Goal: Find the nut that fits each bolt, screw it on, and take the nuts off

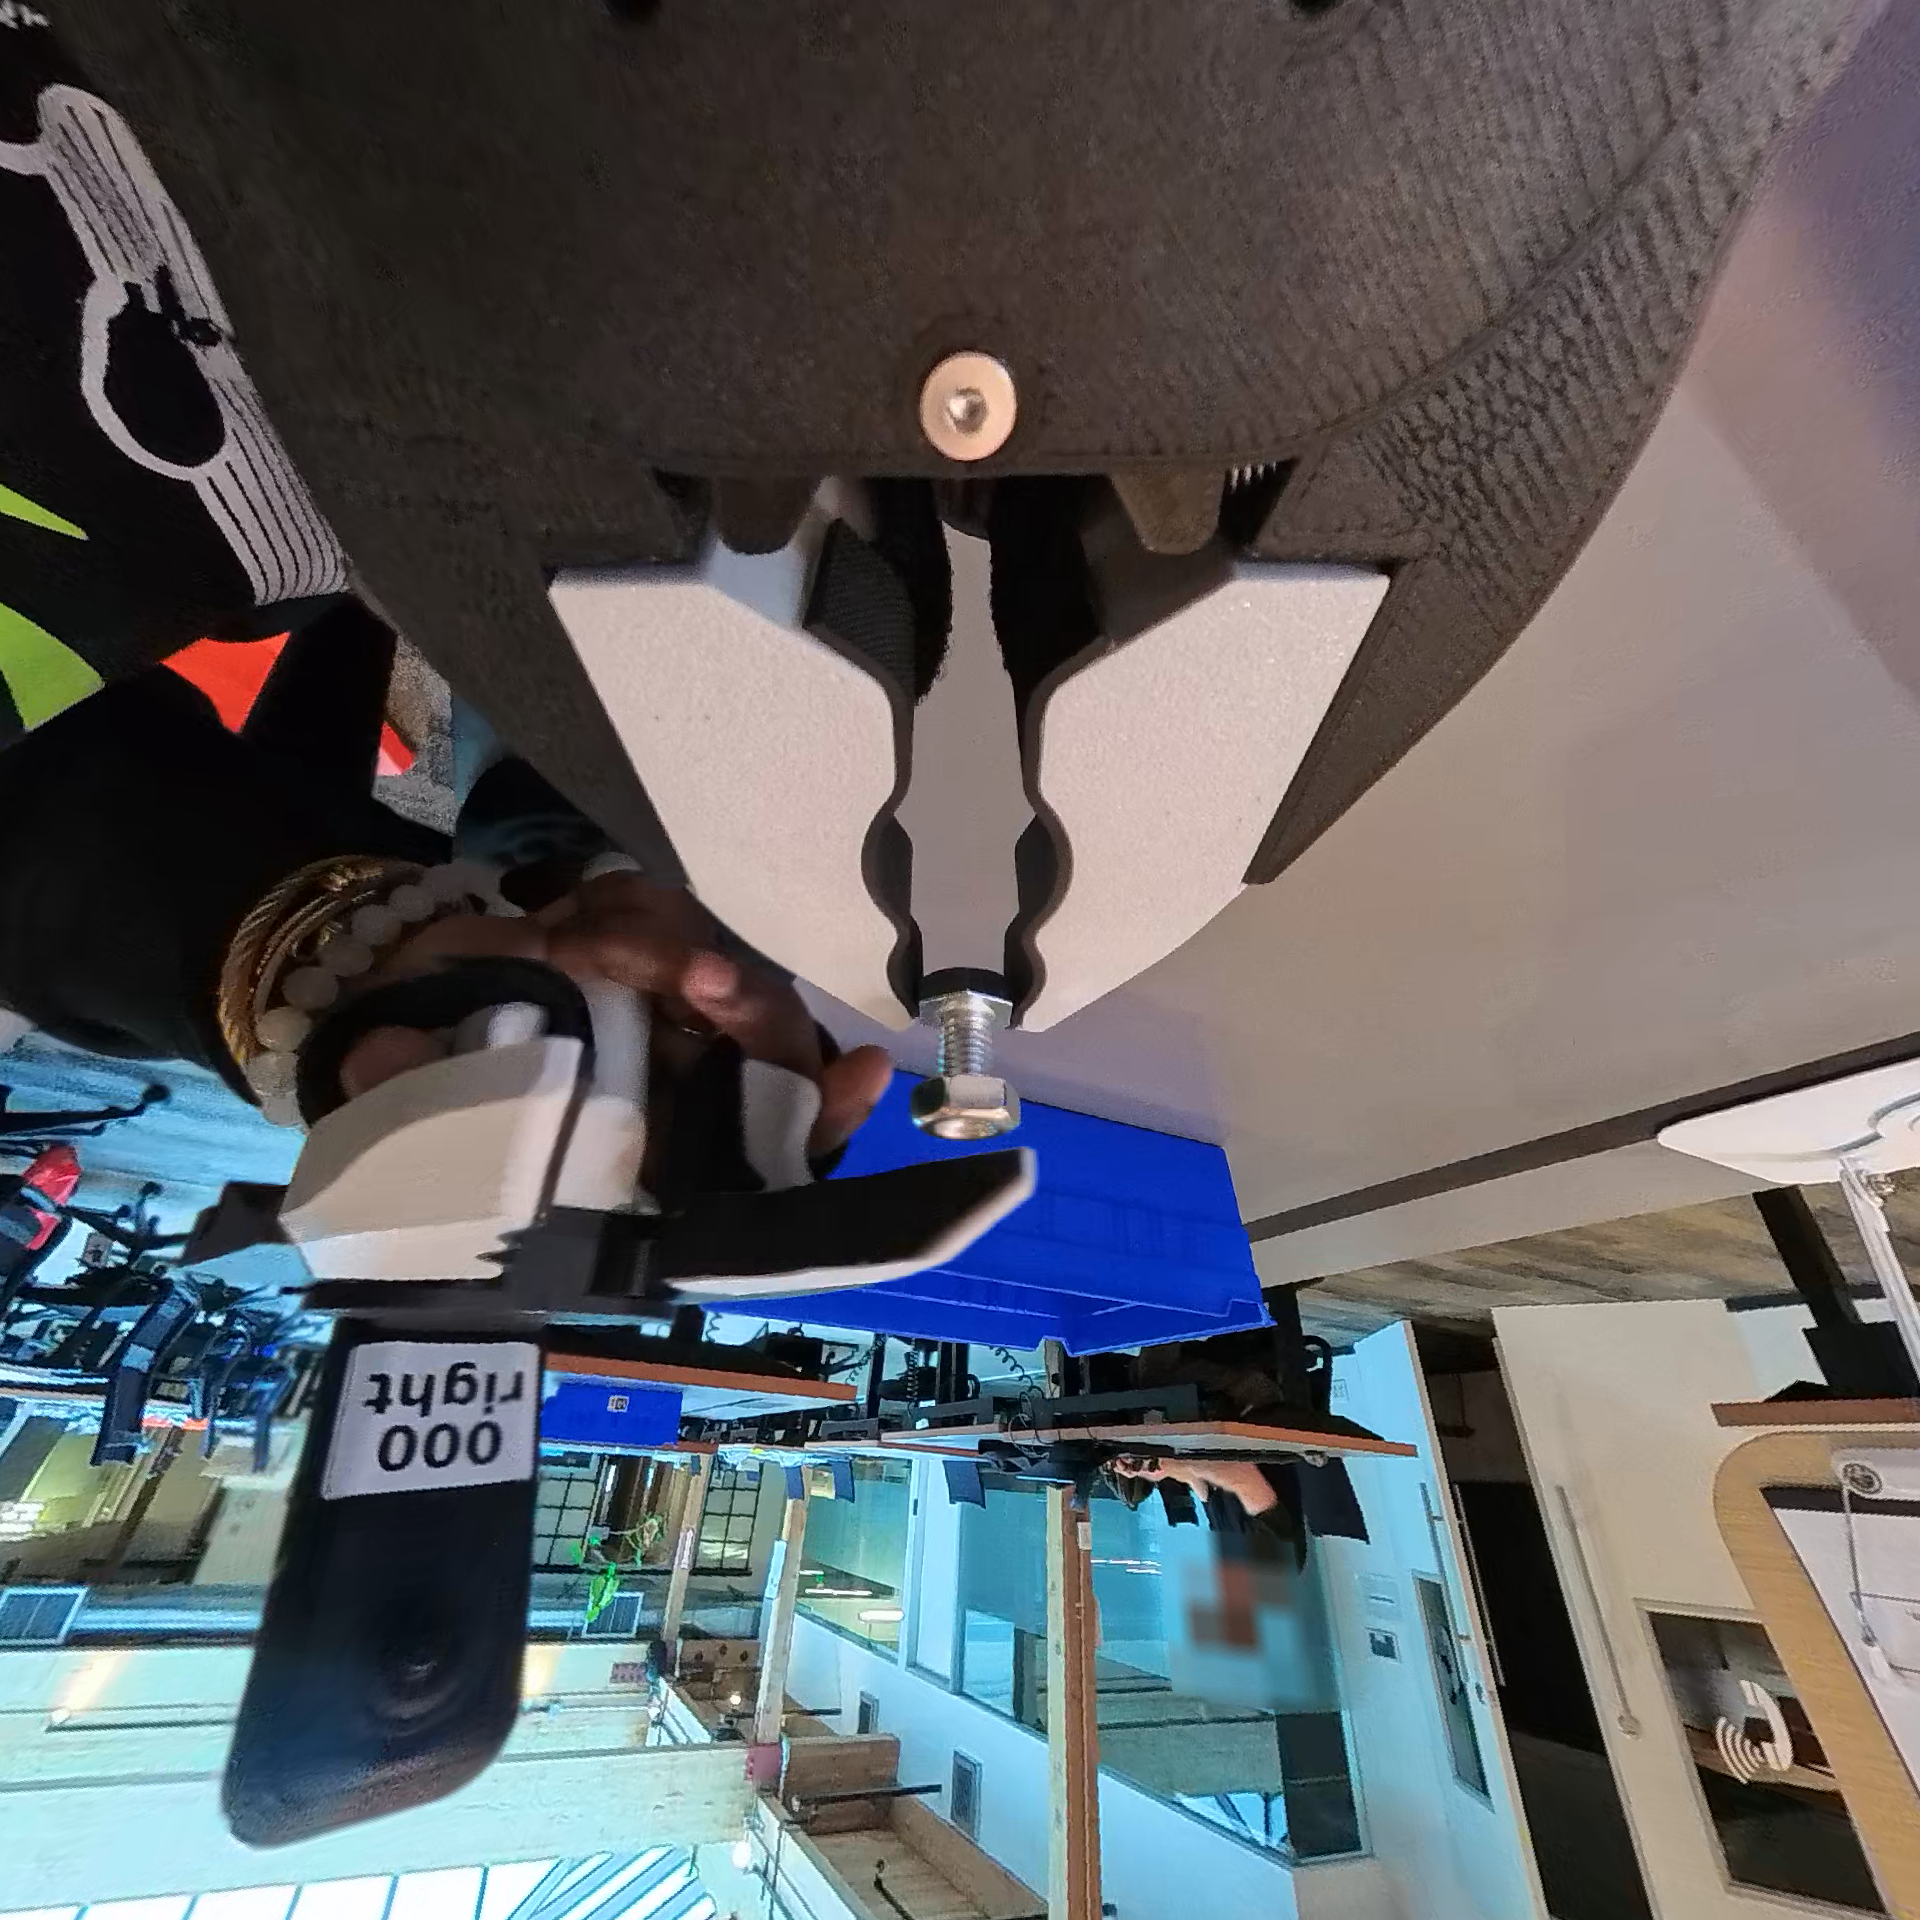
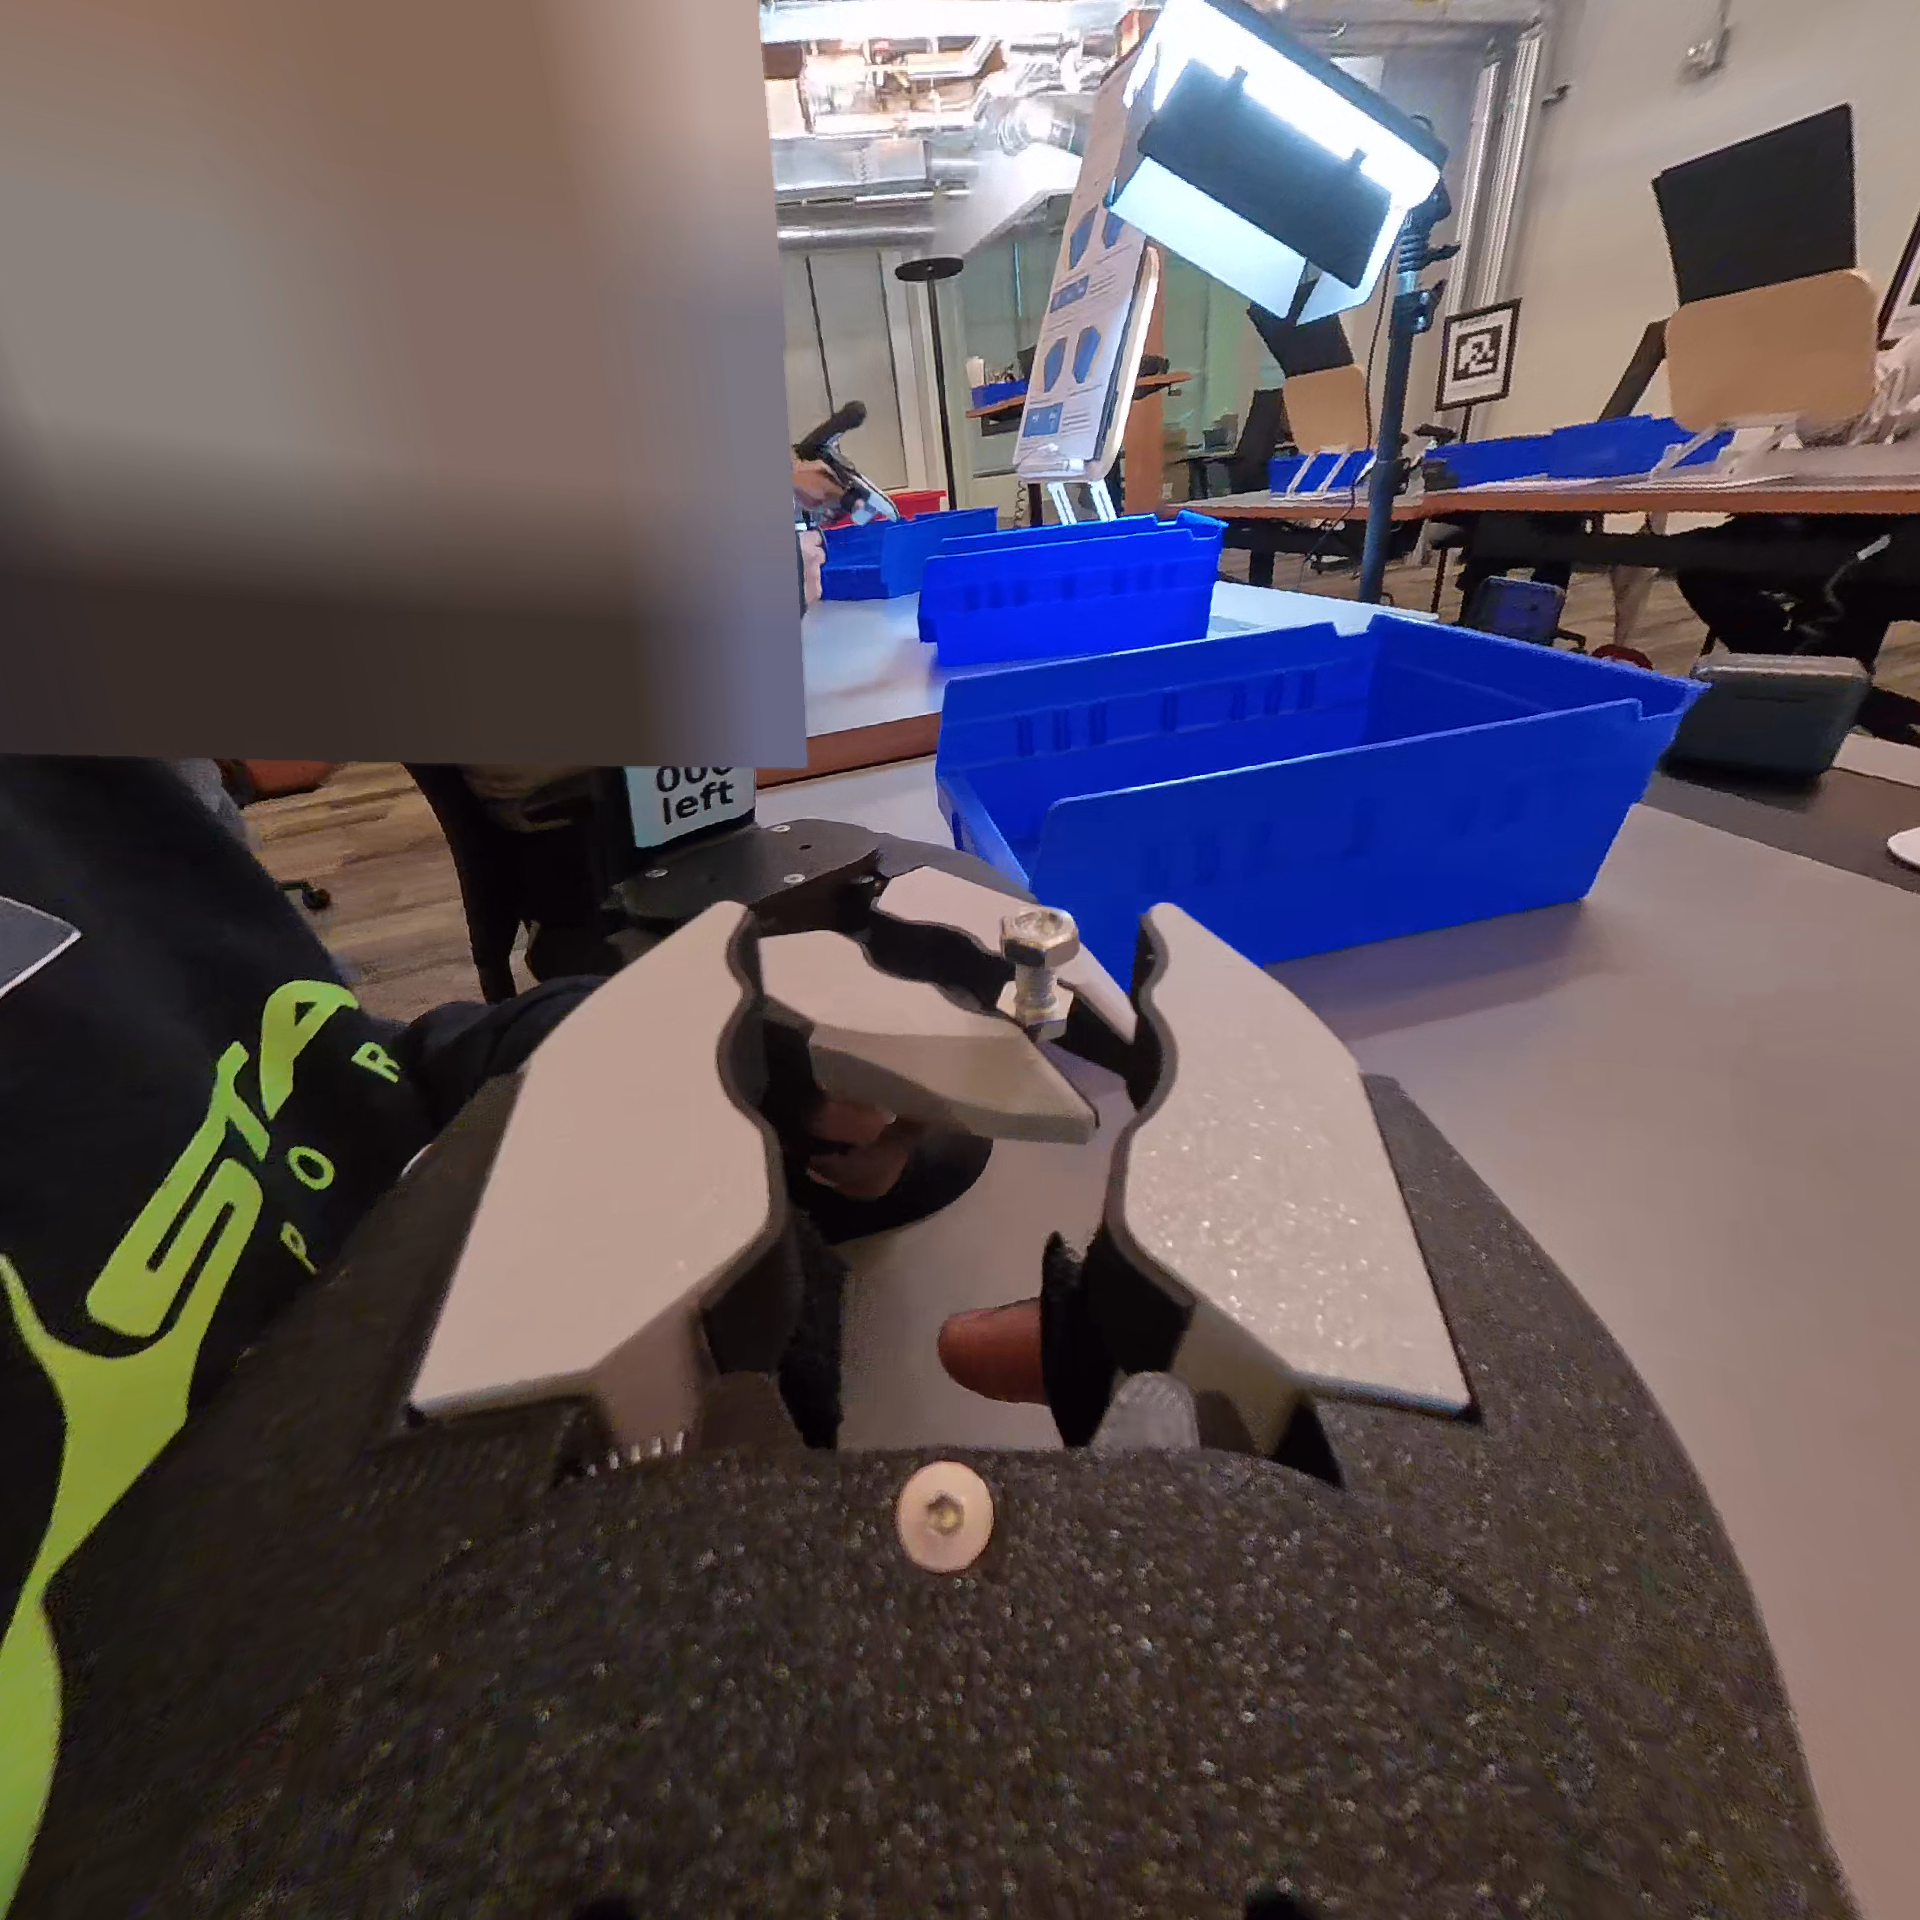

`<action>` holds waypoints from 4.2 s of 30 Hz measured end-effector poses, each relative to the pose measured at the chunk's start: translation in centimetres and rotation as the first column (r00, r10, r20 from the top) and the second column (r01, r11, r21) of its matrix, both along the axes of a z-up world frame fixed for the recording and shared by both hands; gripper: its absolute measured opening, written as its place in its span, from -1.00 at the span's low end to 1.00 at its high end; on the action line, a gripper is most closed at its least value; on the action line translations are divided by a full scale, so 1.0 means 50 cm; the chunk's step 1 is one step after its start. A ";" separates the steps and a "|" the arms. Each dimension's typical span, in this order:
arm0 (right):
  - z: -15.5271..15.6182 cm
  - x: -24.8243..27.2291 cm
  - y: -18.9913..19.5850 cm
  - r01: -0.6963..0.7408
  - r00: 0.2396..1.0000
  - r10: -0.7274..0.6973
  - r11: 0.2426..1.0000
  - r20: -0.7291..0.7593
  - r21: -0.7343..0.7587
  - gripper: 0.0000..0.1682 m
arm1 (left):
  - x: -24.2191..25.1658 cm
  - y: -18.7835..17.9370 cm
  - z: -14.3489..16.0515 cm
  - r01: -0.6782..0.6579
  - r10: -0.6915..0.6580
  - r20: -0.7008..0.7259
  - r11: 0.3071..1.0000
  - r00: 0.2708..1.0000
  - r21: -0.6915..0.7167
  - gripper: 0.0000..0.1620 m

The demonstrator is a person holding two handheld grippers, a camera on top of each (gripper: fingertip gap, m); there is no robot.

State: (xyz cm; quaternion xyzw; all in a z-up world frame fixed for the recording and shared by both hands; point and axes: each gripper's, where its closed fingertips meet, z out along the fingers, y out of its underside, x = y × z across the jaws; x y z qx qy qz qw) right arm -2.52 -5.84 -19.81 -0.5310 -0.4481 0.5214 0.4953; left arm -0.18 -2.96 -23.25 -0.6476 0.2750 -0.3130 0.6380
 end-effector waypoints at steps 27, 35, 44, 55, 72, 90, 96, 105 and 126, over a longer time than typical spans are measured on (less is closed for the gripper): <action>-0.013 0.007 -0.024 -0.005 0.999 0.002 0.998 0.052 0.056 -0.46 | -0.003 0.004 0.000 -0.010 0.010 0.006 1.000 1.000 -0.009 -0.81; -0.007 -0.002 0.000 0.023 1.000 -0.024 0.999 0.012 0.035 -0.19 | -0.001 0.003 -0.001 -0.004 0.004 -0.003 1.000 1.000 -0.006 -0.81; -0.023 -0.056 -0.016 -0.038 0.996 0.034 0.998 0.085 0.055 0.02 | 0.003 0.001 -0.004 0.001 -0.001 -0.021 1.000 1.000 -0.001 -0.82; -0.021 -0.029 -0.020 -0.005 0.997 0.001 0.998 0.071 0.062 -0.10 | -0.002 0.004 -0.001 -0.009 0.009 -0.002 1.000 1.000 -0.004 -0.81; -0.009 -0.011 0.002 0.021 1.000 -0.021 0.999 0.006 0.029 -0.15 | -0.001 0.003 -0.002 -0.007 0.007 -0.008 1.000 1.000 -0.004 -0.81; -0.023 -0.024 -0.016 -0.004 0.998 0.002 0.999 0.059 0.045 -0.13 | -0.002 0.004 -0.003 -0.011 0.011 -0.006 1.000 1.000 -0.007 -0.81; -0.022 -0.003 -0.020 0.010 0.998 -0.014 0.998 0.067 0.057 -0.20 | -0.003 0.005 -0.002 -0.015 0.015 -0.006 1.000 1.000 -0.005 -0.81; -0.006 0.013 -0.006 0.022 1.000 -0.022 0.999 -0.003 0.028 -0.22 | -0.003 0.005 -0.003 -0.012 0.012 -0.004 1.000 1.000 -0.010 -0.81; -0.033 -0.055 -0.031 -0.020 0.998 0.016 0.997 0.064 0.073 0.17 | 0.000 0.004 -0.006 -0.014 0.014 -0.027 1.000 1.000 -0.004 -0.81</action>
